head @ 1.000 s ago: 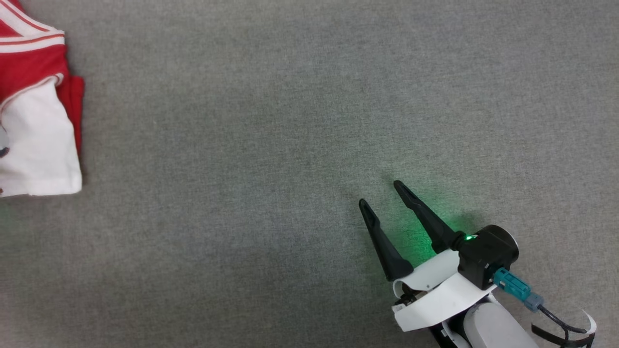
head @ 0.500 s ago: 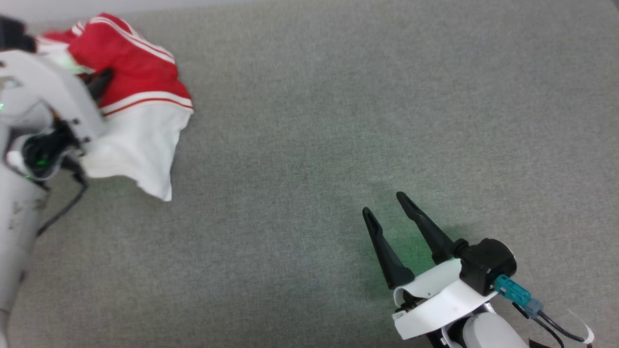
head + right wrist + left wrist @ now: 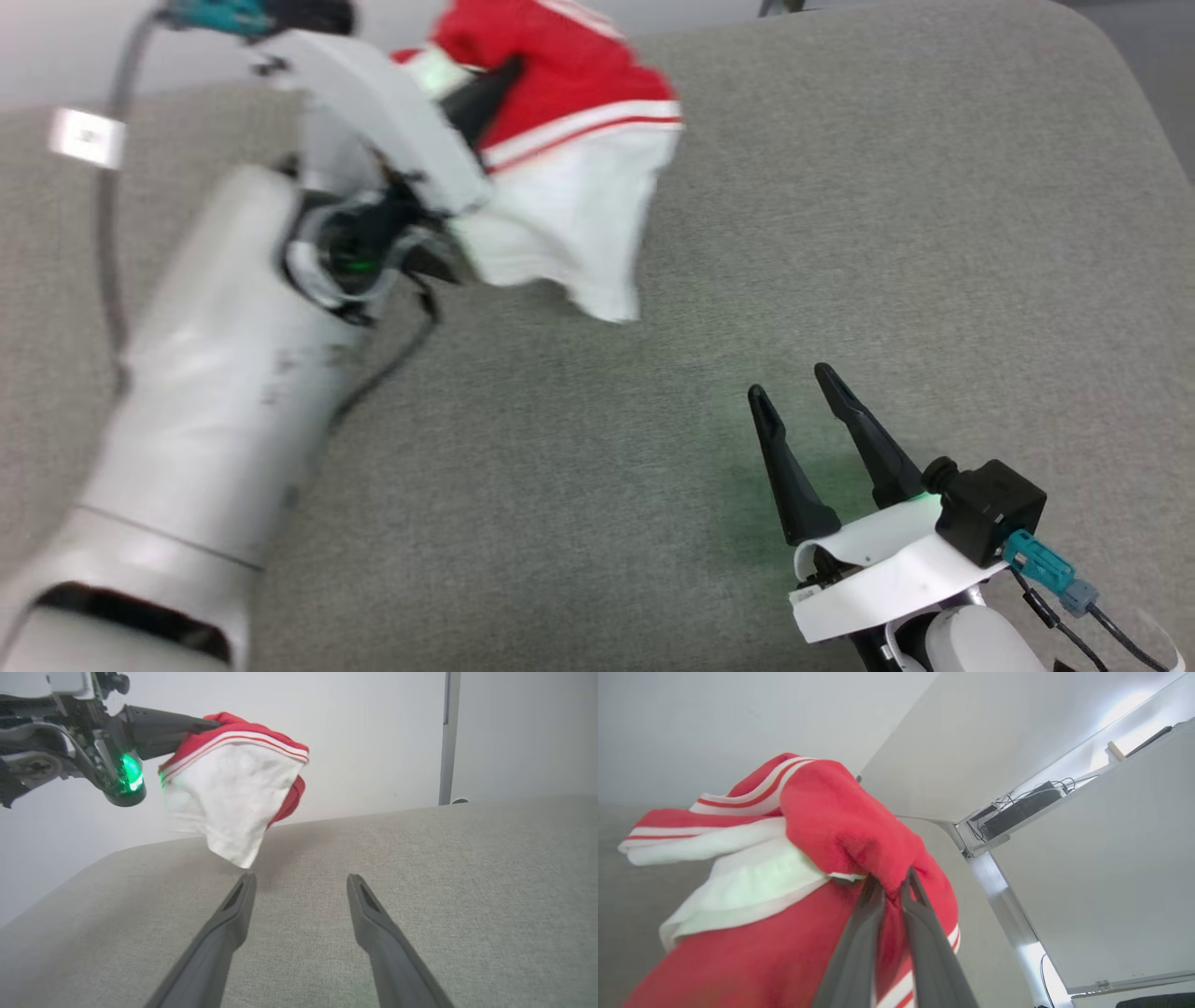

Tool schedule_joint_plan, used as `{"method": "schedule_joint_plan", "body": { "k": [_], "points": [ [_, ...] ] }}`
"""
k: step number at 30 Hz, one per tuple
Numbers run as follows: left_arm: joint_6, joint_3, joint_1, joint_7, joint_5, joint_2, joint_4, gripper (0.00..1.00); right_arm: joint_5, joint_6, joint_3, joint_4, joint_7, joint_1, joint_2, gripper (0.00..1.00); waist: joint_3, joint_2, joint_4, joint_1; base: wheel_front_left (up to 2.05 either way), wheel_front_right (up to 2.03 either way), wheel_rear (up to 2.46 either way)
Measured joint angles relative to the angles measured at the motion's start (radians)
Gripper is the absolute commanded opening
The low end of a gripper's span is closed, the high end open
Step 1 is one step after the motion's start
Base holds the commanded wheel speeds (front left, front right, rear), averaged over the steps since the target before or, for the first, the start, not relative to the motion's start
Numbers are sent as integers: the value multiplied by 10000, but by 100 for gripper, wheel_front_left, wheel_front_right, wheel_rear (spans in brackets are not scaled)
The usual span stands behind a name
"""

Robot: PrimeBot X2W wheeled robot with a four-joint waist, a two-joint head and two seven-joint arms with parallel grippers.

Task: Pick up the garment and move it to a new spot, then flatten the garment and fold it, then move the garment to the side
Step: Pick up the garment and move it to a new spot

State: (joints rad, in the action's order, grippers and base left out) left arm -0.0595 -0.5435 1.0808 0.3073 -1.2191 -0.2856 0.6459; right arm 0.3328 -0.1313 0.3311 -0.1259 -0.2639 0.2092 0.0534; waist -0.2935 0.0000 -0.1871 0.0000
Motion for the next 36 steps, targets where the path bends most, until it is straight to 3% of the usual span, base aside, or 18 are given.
{"method": "schedule_joint_plan", "body": {
  "k": [9, 21, 22, 23, 24, 25, 26, 36],
  "points": [
    [-31, -1212, -222, -171, 830, 1068, 1523, 0, 481, 0, -23, 245, 0, 59, -6, 100, -214, 0, -653, 0, 0, 0, 0],
    [-416, -2347, 196, 180, 1908, 685, 3837, 0, 993, 0, 94, 414, 0, 186, -8, 100, -598, 0, -1562, 0, 0, 0, 0],
    [-476, -2414, 234, 182, 1975, 673, 3927, 4, 999, 0, 90, 412, 0, 166, -10, 100, -608, 0, -1605, 0, 0, 0, 0],
    [-504, -2451, 260, 176, 1998, 675, 3998, 29, 999, 0, 81, 412, 0, 151, -8, 100, -608, 0, -1634, 0, 0, 0, 0],
    [-546, -2472, 267, 155, 1996, 685, 4048, 75, 999, 0, 61, 408, 0, 124, -8, 100, -593, 0, -1644, 0, 0, 0, 0],
    [-569, -2489, 270, 136, 1994, 702, 4090, 96, 999, 0, 36, 401, 0, 88, -10, 100, -569, 0, -1644, 0, 0, 0, 0],
    [-610, -2504, 278, 125, 1987, 727, 4123, 100, 997, 0, 0, 385, 0, 54, -10, 100, -538, 0, -1634, -1, 0, 0, 0],
    [-683, -2140, 40, -754, 1093, 738, 3532, 100, 339, 0, -153, 50, 0, -75, -15, 100, 38, 0, -1162, 0, 0, 0, 0]
  ]
}}
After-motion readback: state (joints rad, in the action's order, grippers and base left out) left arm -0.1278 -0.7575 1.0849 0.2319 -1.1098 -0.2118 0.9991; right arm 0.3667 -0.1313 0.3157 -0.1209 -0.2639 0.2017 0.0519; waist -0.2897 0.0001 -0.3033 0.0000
